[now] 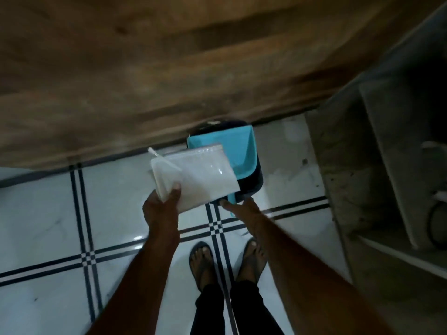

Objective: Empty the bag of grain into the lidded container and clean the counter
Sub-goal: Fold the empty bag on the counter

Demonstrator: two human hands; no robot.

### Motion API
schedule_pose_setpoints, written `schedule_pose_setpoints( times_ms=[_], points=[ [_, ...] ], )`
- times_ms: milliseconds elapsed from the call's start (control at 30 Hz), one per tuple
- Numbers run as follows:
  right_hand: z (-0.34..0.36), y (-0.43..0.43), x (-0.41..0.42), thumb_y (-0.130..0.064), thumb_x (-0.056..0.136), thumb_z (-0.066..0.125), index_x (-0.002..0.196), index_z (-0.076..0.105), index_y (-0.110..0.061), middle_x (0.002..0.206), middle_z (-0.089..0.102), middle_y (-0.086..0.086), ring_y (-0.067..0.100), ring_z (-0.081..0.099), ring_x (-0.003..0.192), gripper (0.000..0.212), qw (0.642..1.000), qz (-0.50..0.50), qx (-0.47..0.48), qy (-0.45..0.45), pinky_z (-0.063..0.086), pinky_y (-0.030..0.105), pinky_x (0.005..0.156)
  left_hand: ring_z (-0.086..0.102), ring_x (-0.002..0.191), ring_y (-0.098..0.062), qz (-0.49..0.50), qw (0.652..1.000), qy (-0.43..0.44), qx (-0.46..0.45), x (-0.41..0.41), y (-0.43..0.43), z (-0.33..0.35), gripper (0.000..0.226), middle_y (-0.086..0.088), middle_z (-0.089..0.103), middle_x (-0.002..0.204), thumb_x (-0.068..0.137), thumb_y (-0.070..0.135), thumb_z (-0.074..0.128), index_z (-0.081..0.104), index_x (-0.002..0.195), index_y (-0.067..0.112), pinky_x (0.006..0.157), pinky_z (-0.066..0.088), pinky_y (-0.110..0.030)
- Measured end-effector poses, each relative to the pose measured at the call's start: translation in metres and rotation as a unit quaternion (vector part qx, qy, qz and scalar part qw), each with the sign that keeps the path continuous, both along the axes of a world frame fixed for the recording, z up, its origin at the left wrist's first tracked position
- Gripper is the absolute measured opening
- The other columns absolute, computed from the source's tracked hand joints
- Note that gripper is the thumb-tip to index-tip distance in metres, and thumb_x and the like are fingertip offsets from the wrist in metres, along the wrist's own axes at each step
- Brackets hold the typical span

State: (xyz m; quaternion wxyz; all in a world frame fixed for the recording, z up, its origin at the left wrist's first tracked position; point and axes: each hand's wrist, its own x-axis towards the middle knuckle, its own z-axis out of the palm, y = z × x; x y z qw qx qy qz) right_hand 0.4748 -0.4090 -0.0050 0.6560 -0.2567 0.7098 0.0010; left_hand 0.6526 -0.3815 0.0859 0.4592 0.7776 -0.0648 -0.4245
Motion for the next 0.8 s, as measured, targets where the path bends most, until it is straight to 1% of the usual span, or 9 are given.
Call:
schedule_pose_setpoints(
  times_ms=[100, 133, 233, 333, 400, 467, 567, 667, 800],
  points=[
    [-0.075, 0.004, 0.017, -0.056, 0.059, 0.088, 0.151, 0.037, -0.007, 0.149, 0.053, 0.013, 0.033, 0.052, 0.134, 0.116, 0.998, -0.047, 0.007, 0.029, 0.045, 0.046, 0.113, 0.068, 0.108, -0.027, -0.007, 1.0, -0.007, -0.007, 0.009, -0.004, -0.05, 0.029, -0.002, 0.073, 0.107, 0.086, 0.031, 0.079, 0.069, 0.11, 0.02, 0.096, 0.056, -0.053],
    [-0.092, 0.007, 0.021, -0.055, 0.062, 0.086, 0.153, 0.033, -0.004, 0.15, 0.051, 0.015, 0.035, 0.051, 0.135, 0.117, 0.997, -0.063, 0.006, 0.049, 0.045, 0.046, 0.112, 0.068, 0.11, -0.029, -0.005, 1.0, -0.005, -0.004, 0.011, -0.006, -0.061, 0.031, -0.003, 0.073, 0.11, 0.084, 0.035, 0.08, 0.069, 0.11, 0.022, 0.096, 0.056, -0.054],
    [-0.085, 0.011, 0.027, -0.045, 0.084, 0.076, 0.142, 0.044, 0.001, 0.135, 0.062, 0.016, 0.036, 0.06, 0.123, 0.081, 0.991, -0.054, -0.032, 0.121, 0.051, 0.041, 0.1, 0.069, 0.109, -0.03, 0.009, 1.0, 0.008, 0.01, 0.016, -0.008, -0.079, 0.021, -0.001, 0.074, 0.105, 0.082, 0.038, 0.08, 0.071, 0.096, 0.025, 0.096, 0.056, -0.053],
    [-0.054, 0.027, 0.004, -0.045, 0.095, 0.061, 0.121, 0.055, -0.009, 0.107, 0.07, 0.011, 0.033, 0.067, 0.103, 0.045, 0.979, 0.05, -0.119, 0.158, 0.053, 0.038, 0.083, 0.069, 0.099, -0.022, 0.035, 0.999, 0.031, 0.011, 0.014, -0.012, -0.069, 0.007, 0.001, 0.072, 0.1, 0.091, 0.025, 0.074, 0.068, 0.096, 0.023, 0.086, 0.06, -0.043],
    [-0.029, 0.039, -0.019, -0.053, 0.094, 0.053, 0.112, 0.056, -0.015, 0.089, 0.067, 0.002, 0.027, 0.066, 0.088, 0.042, 0.966, 0.089, -0.171, 0.172, 0.05, 0.035, 0.072, 0.069, 0.099, -0.02, 0.06, 0.997, 0.041, 0.015, 0.012, -0.018, -0.056, 0.012, 0.002, 0.072, 0.102, 0.092, 0.024, 0.073, 0.068, 0.102, 0.021, 0.077, 0.061, -0.033],
    [-0.006, 0.051, -0.04, -0.065, 0.088, 0.042, 0.111, 0.057, -0.018, 0.077, 0.06, -0.008, 0.019, 0.06, 0.074, 0.054, 0.955, 0.081, -0.213, 0.19, 0.04, 0.028, 0.059, 0.069, 0.1, -0.022, 0.079, 0.996, 0.029, 0.022, 0.01, -0.025, -0.047, 0.023, -0.002, 0.071, 0.105, 0.091, 0.024, 0.074, 0.068, 0.111, 0.014, 0.078, 0.061, -0.034],
    [0.015, 0.065, -0.068, -0.072, 0.081, 0.04, 0.105, 0.062, -0.02, 0.071, 0.061, -0.009, 0.014, 0.057, 0.064, 0.061, 0.938, -0.045, -0.262, 0.224, 0.038, 0.02, 0.055, 0.066, 0.092, -0.024, 0.102, 0.994, -0.01, 0.031, 0.006, -0.038, -0.047, 0.037, -0.006, 0.067, 0.097, 0.087, 0.027, 0.079, 0.068, 0.112, 0.003, 0.081, 0.058, -0.04],
    [0.011, 0.069, -0.092, -0.067, 0.088, 0.056, 0.091, 0.06, -0.018, 0.068, 0.059, -0.008, 0.017, 0.058, 0.064, 0.05, 0.924, -0.121, -0.254, 0.258, 0.043, 0.031, 0.062, 0.063, 0.085, -0.021, 0.089, 0.995, -0.038, 0.035, -0.005, -0.055, -0.061, 0.035, -0.002, 0.064, 0.087, 0.085, 0.024, 0.08, 0.069, 0.108, 0.0, 0.071, 0.054, -0.03],
    [-0.016, 0.078, -0.108, -0.045, 0.092, 0.065, 0.095, 0.06, -0.016, 0.072, 0.062, 0.0, 0.02, 0.062, 0.067, 0.029, 0.928, -0.131, -0.246, 0.245, 0.056, 0.046, 0.064, 0.064, 0.086, -0.023, -0.018, 0.994, -0.076, 0.071, -0.027, -0.074, -0.106, 0.027, 0.0, 0.067, 0.086, 0.084, 0.031, 0.08, 0.07, 0.102, 0.014, 0.071, 0.051, -0.03]
  ],
)
